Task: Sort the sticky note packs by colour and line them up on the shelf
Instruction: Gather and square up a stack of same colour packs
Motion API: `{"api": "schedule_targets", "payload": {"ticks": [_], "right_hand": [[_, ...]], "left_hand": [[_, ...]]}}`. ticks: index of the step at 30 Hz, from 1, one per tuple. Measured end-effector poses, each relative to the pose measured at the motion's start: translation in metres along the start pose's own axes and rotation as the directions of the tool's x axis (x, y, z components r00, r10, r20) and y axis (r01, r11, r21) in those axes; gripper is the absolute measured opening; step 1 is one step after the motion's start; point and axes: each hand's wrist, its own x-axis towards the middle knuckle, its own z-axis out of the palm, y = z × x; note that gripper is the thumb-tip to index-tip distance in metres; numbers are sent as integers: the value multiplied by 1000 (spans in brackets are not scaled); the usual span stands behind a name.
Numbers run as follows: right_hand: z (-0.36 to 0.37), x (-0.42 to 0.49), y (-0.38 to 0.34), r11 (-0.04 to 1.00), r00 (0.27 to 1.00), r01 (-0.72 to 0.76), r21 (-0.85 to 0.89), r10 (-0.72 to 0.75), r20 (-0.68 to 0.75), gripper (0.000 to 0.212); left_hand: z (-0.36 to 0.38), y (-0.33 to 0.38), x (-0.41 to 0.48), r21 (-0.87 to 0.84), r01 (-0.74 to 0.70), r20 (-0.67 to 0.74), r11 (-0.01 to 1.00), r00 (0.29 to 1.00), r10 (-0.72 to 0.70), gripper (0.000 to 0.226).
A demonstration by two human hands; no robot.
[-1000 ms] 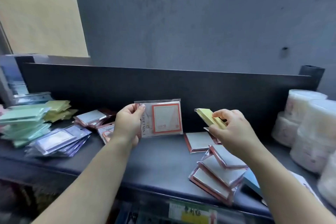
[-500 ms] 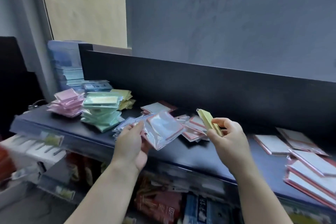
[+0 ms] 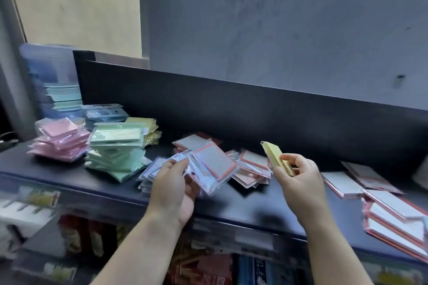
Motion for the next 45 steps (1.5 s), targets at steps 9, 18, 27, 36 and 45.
{"api": "schedule_targets", "payload": {"ticks": [9,18,27,36,45], "right_hand": [[-3,42,14,998,999,33,45,-32,-23,23],[19,43,-14,983,975,181,10,-181,130,34],[102,40,-77,936,867,351,-34,-311,389,31],[226,53,-149,946,858,301,-124,-211,469,26],[312,75,-180,971,895,100,-217,7,445,26]], "left_hand": [[75,-25,50,116,94,82,989,991,-104,18],[47,-18,38,494,-135,191,859,981,45,51],[-35,63,46,553,-437,235,710,899,371,20],[-147,155,95,731,-579,329,361,762,558,19],[-210,202,136,730,-634,487,256,745,456,18]]}}
